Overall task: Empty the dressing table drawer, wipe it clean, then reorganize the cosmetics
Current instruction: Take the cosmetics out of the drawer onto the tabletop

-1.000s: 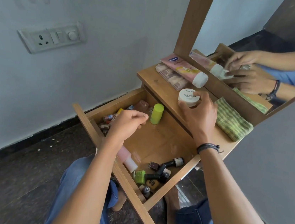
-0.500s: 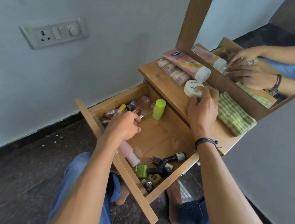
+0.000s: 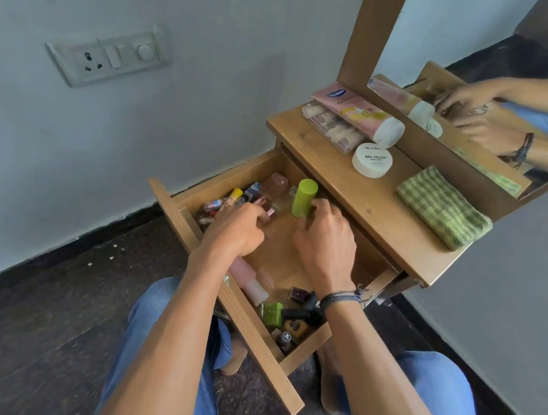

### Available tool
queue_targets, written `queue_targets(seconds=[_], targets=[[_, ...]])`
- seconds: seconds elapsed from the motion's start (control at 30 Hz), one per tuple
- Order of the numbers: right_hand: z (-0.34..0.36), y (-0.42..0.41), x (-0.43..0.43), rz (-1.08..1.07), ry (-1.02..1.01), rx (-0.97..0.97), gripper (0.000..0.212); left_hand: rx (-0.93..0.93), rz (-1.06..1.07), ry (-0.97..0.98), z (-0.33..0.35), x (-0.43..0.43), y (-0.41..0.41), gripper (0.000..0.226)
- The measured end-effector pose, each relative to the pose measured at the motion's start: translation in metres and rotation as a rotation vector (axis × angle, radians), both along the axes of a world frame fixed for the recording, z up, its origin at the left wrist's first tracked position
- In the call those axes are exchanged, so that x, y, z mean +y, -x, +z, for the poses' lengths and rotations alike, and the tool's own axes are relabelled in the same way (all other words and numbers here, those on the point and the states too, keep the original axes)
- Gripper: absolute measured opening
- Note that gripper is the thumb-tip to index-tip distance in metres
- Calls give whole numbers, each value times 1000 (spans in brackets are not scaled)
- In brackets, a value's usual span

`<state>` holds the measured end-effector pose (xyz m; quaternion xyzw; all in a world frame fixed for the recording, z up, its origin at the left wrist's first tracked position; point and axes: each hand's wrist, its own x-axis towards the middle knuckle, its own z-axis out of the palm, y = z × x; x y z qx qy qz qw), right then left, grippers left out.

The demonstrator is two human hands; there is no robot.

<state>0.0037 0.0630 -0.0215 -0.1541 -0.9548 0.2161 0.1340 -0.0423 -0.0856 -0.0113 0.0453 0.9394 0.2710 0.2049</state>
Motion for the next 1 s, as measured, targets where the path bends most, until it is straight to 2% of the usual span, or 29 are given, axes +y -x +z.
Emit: queue_targets(seconds=[0.1,0.23,0.33,0.4,0.6,0.83,1.0], targets=[[-8,7,1,-69,110,-181,31,6,7,-3,-1,0,0,49],[-14,21,1,-133,258,-261,38,37,-53,39,2,5,-1,56],[-13,31,-3,-167,287,-253,44,48,-108,80,3,7,-2,58],[-10,35,-6,-170,225,-253,44,40,-119,80,1,7,-2,57],[-8,32,-7,-135,150,-178,36,22,-129,89,-5,7,1,60],[-6,15,-7,-79,106,-157,40,20,-145,132,-9,9,1,53],[17,1,-3,-61,174,-22,40,2,-123,130,-5,11,0,41]])
